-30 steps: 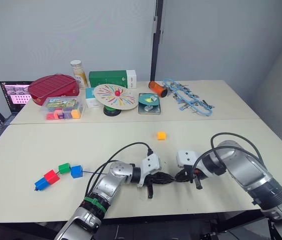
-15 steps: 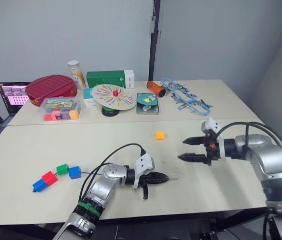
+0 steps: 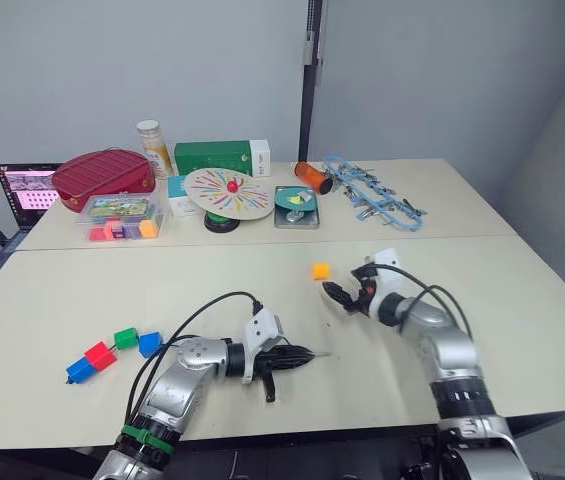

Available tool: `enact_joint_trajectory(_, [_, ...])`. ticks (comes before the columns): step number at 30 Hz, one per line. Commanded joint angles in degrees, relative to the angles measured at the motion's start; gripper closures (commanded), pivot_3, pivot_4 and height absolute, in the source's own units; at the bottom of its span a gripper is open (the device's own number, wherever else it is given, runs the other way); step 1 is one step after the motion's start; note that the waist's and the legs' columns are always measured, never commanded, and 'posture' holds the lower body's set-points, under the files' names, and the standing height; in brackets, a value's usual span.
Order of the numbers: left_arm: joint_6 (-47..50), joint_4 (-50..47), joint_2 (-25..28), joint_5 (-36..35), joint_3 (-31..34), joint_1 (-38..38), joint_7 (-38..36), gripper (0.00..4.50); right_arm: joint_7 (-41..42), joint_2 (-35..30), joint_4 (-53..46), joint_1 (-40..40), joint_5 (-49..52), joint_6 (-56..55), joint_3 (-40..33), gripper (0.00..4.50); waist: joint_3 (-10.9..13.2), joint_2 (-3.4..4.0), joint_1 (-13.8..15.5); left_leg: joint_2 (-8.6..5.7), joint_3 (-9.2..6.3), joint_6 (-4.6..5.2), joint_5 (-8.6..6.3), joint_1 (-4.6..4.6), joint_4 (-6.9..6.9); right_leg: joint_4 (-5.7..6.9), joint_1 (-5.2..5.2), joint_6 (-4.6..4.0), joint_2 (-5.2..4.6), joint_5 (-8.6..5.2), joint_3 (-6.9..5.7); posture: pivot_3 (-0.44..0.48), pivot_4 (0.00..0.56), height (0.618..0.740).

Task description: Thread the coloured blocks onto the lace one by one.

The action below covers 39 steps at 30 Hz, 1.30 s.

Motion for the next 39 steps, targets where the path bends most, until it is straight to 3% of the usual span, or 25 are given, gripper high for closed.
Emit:
enact_joint_trajectory(1, [0.5, -2.8, 0.0, -1.0, 0.4, 0.0, 0.8, 4.5, -2.1, 1.1, 3.7, -3.2, -1.1, -4.9, 0.4, 0.04, 0.0, 0.0, -0.2, 0.0, 0.0, -0.02, 0.01, 0.0, -0.04, 0.0, -0.01, 0.0, 0.0, 0.0, 0.0, 0.0, 0.15, 0.74])
enact_joint_trajectory(13, [0.6, -3.4, 0.5, -0.8, 0.0, 0.3, 2.6, 4.5, -4.5, 6.3, 27.3, -14.5, -3.3, -17.5, 1.2, 0.04, 0.0, 0.02, -1.4, 0.05, 0.0, -0.19, 0.12, 0.03, -0.18, 0.07, 0.0, -0.01, 0.1, 0.0, -0.01, 0.0, 0.15, 0.74])
enact_joint_trajectory(16, [0.6, -3.3, 0.7, -0.4, -0.3, 0.3, 2.8, 4.5, -4.7, 7.1, 30.7, -15.8, -3.7, -19.7, 1.1, 0.86, 0.0, 0.02, -1.4, 0.05, 0.0, -0.2, 0.12, 0.03, -0.19, 0.11, 0.01, -0.01, 0.1, 0.0, -0.01, 0.0, 0.15, 0.74])
enact_joint_trajectory(23, [0.2, -2.8, 0.5, -0.4, -0.7, 0.0, 2.9, 4.5, -4.6, 6.4, 29.9, -15.1, -2.6, -21.3, -0.3, 3.27, 0.0, 0.03, -1.4, 0.05, -0.01, -0.21, 0.13, 0.02, -0.2, 0.13, 0.01, -0.01, 0.1, 0.0, -0.02, 0.0, 0.15, 0.74])
enact_joint_trajectory(28, [-0.8, -1.3, -0.4, -0.4, -1.1, -0.8, 2.4, 4.5, -4.1, 4.7, 17.3, -9.1, -0.7, -15.7, -0.5, 3.3, 0.0, 0.03, -1.2, 0.05, -0.02, -0.2, 0.12, 0.01, -0.2, 0.12, 0.02, -0.01, 0.1, 0.0, -0.02, 0.0, 0.15, 0.74])
enact_joint_trajectory(35, [-2.7, 2.0, -3.3, -1.8, -0.2, -2.6, 2.0, 4.5, -9.3, 2.6, -23.5, 12.3, 6.2, 7.5, -2.1, 3.3, 0.0, 0.05, -0.5, 0.06, -0.06, 0.13, -0.08, -0.06, -0.18, 0.1, 0.01, -0.01, 0.09, 0.0, -0.03, 0.0, 0.15, 0.74])
enact_joint_trajectory(39, [-3.8, 4.1, -3.9, -2.2, 0.4, -3.8, 1.2, 4.5, -13.3, 2.5, -40.0, 21.8, 8.7, 18.1, -2.2, 3.3, 0.0, 0.05, -0.8, 0.06, -0.03, 0.3, -0.18, 0.01, -0.14, -0.01, 0.01, -0.01, 0.1, 0.0, 0.0, 0.0, 0.15, 0.74])
